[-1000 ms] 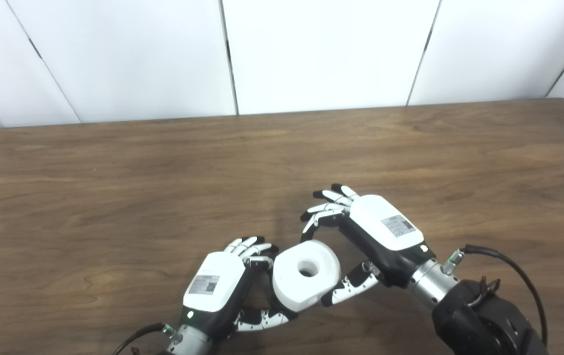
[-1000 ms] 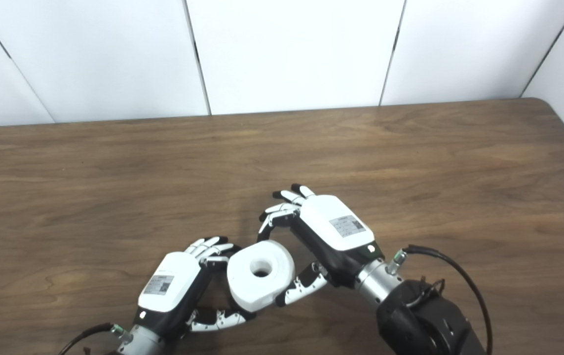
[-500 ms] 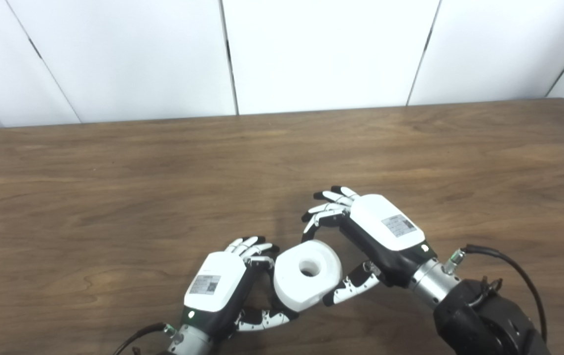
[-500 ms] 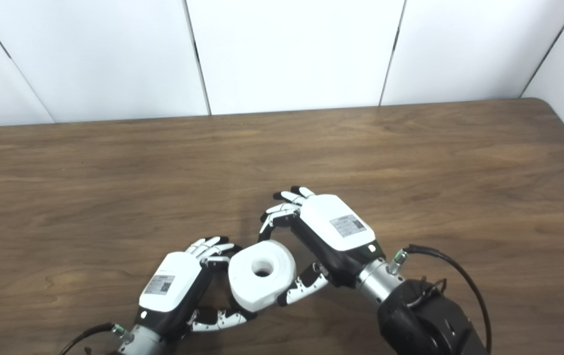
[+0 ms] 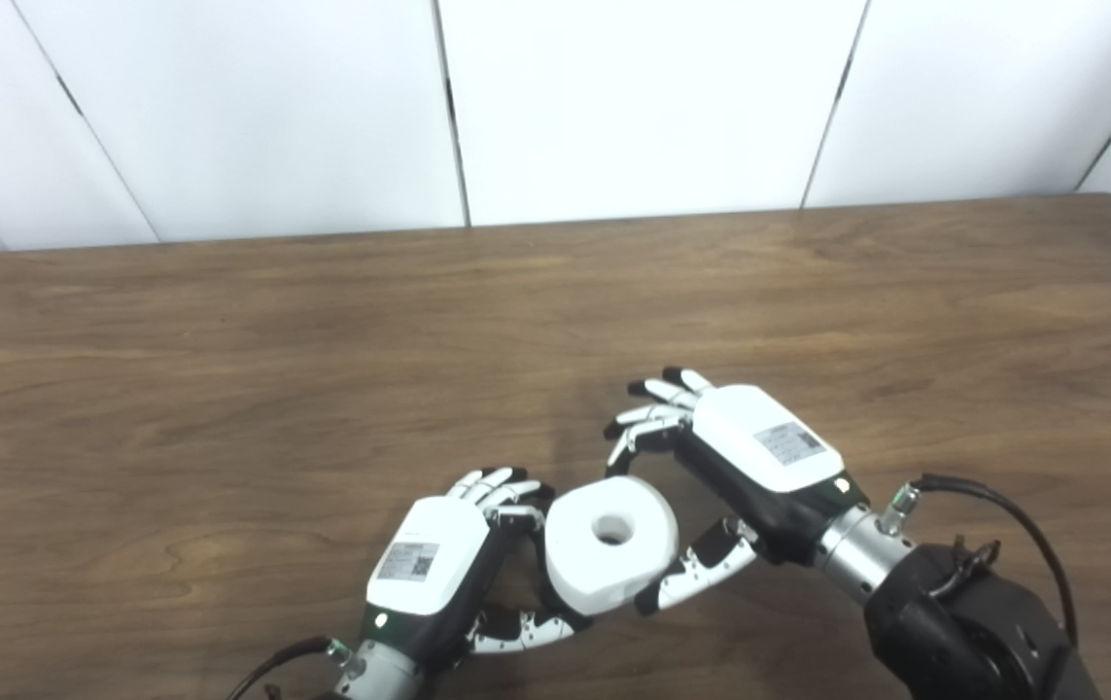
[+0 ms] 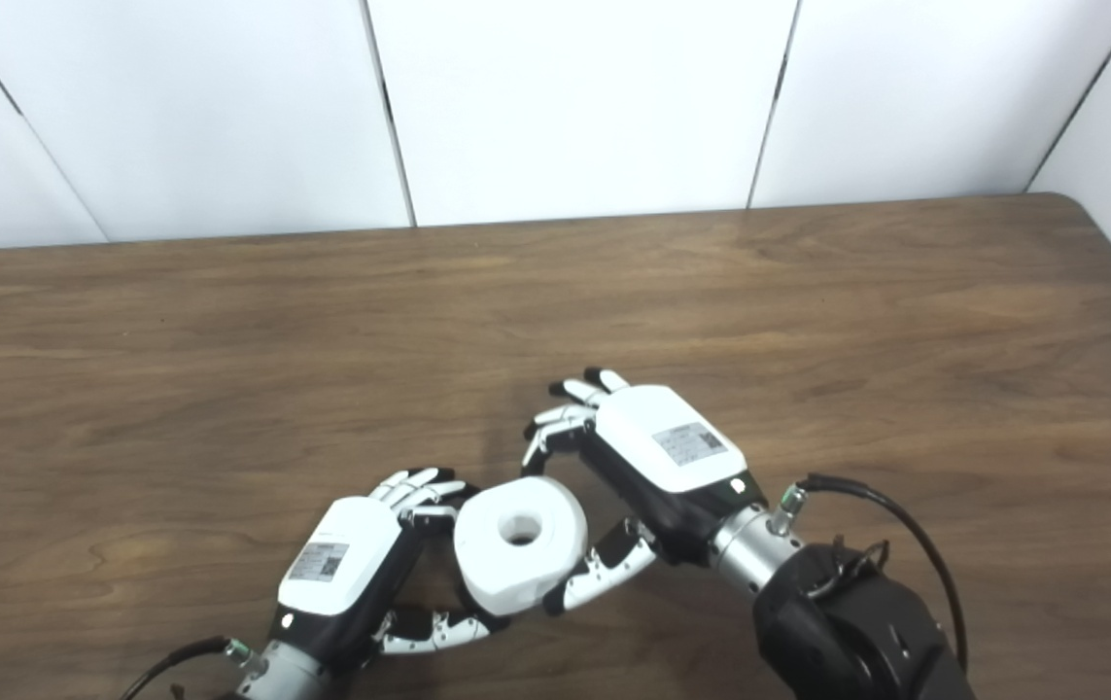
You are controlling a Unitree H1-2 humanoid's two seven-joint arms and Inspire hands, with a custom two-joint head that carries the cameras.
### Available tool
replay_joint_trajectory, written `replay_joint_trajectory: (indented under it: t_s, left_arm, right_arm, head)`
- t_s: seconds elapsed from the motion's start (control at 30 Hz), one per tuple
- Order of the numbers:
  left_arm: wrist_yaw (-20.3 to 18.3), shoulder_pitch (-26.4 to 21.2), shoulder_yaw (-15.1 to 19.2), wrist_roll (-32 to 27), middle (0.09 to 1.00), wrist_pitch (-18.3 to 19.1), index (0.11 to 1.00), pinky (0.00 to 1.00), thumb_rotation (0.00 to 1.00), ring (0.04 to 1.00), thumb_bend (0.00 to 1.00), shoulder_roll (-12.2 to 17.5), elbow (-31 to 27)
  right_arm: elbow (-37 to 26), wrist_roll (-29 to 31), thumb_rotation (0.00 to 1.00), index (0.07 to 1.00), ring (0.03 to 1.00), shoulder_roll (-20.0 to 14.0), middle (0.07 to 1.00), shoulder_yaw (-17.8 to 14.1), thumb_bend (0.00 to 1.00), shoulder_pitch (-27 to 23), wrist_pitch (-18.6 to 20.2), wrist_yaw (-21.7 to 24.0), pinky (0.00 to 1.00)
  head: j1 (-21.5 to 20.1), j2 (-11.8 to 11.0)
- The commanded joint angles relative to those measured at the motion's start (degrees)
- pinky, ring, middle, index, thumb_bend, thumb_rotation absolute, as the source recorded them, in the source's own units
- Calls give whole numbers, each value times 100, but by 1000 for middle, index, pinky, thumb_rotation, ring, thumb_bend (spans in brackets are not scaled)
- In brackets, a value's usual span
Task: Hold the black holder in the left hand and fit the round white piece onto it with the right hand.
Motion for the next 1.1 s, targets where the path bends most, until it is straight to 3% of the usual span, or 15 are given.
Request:
replay_joint_trajectory:
  t_s: [0.0,0.17,0.73,1.07]
  left_arm:
    - [-526,147,-215,177,823,99,490,913,47,902,515,14,229]
    - [-516,140,-225,195,820,93,489,910,47,899,515,0,248]
    - [-607,110,-254,247,820,146,489,911,47,900,515,-38,240]
    - [-687,83,-263,271,820,220,490,910,47,899,515,-10,228]
  right_arm:
    - [-101,-23,377,623,957,-38,832,-77,980,-122,-29,36,1000]
    - [-89,-151,423,658,986,-22,868,-119,1000,-126,-107,51,994]
    - [-115,-58,432,667,1000,23,886,-263,1000,-174,35,279,1000]
    - [-644,-89,519,789,1000,-36,930,-585,1000,-547,620,1243,1000]
  head:
    - [-8,1]
    - [0,-5]
    - [13,-5]
    - [14,-9]
